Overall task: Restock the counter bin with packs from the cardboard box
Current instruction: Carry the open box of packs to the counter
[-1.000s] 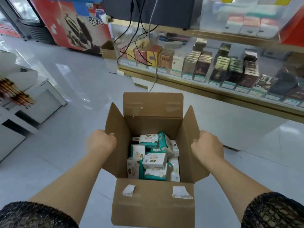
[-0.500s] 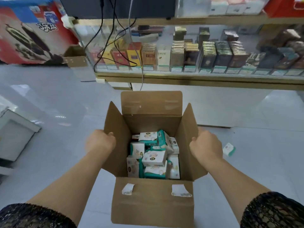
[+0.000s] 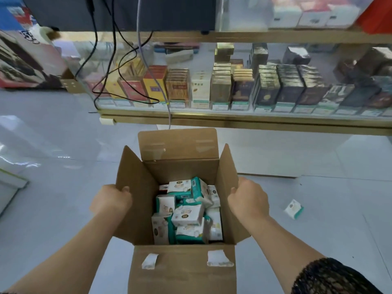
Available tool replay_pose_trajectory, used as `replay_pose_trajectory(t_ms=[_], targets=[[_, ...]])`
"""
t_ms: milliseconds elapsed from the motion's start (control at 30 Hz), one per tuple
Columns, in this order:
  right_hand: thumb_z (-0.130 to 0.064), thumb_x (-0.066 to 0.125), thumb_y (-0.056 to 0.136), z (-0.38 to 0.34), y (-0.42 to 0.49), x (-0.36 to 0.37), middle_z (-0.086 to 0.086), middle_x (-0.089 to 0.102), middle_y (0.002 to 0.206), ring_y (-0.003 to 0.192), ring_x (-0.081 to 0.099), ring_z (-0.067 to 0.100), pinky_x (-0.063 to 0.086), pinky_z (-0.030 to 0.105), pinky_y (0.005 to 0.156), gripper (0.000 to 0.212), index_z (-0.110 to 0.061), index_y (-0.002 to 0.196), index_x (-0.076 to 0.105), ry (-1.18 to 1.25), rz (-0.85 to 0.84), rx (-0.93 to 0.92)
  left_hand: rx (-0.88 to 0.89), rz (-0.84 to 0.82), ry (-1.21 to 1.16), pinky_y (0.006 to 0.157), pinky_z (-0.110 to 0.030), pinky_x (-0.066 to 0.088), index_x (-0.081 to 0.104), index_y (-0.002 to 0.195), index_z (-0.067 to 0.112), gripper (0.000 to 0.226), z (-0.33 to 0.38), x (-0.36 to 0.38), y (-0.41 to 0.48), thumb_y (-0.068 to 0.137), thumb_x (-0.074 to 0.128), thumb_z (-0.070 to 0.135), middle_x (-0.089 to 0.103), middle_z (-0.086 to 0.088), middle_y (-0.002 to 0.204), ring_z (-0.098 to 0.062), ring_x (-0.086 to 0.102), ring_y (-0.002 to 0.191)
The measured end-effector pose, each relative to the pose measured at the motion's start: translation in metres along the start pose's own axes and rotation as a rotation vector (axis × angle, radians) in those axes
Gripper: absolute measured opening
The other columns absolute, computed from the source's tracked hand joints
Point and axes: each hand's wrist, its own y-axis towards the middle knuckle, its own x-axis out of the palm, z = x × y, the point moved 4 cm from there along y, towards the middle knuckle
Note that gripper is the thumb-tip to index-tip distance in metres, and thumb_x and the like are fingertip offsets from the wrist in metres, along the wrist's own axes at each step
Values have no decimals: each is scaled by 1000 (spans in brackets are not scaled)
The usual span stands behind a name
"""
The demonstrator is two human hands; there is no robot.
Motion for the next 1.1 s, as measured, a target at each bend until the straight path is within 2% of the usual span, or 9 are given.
replay_pose_trajectory(t_ms=[133,200,333,467,567,667,800,867,1100], targets=[[-18,49,96,-15,24,14,7,64,102,96,61,26,37,25,66,16,-12,106,59,1,9,-18,-3,17,3,81,-45,55,63,100,1,35,7,8,28,96,49,33,65,-18,89,-37,63,84],[-21,48,97,-23,34,25,5,64,105,98,61,23,35,23,67,16,-12,107,57,-10,10,-19,7,27,14,79,-44,55,63,97,2,35,9,15,43,96,48,34,65,-17,85,-37,63,82],[-23,49,97,-28,55,62,1,65,102,96,62,18,39,22,68,14,-16,108,55,16,-12,33,15,27,32,68,-35,51,60,87,6,32,12,38,76,97,47,34,62,-14,77,-33,61,73],[-24,47,97,-22,73,98,-2,57,90,93,60,17,35,22,65,12,-17,106,52,40,-27,92,26,-12,24,71,-36,51,64,94,1,35,13,72,109,97,49,32,63,-16,80,-35,61,75],[-24,45,97,-11,87,122,0,63,99,95,60,19,35,23,66,5,-20,96,48,29,-19,129,72,-42,47,71,-36,46,65,97,1,33,16,100,125,96,49,30,64,-20,86,-39,61,85],[-23,45,97,6,105,143,-2,57,89,86,56,18,34,23,65,10,-22,89,40,-1,0,126,86,-55,61,70,-35,47,64,96,3,33,17,128,135,97,48,32,61,-14,79,-36,59,79],[-17,48,94,37,131,171,0,61,86,84,60,21,45,28,67,7,-17,89,53,-39,20,133,78,-73,79,76,-37,53,64,92,4,33,18,173,139,96,48,33,63,-15,82,-36,62,83],[-15,49,93,53,142,183,4,63,88,83,60,23,48,30,68,7,-17,87,51,-34,16,132,73,-88,55,76,-38,54,62,91,3,33,18,195,137,97,48,32,62,-15,82,-36,62,82],[-15,50,93,97,164,204,3,53,83,75,48,22,38,29,65,2,-14,91,50,-83,28,86,96,-66,60,79,-39,53,62,97,2,33,19,243,129,96,48,31,63,-17,90,-39,61,90]])
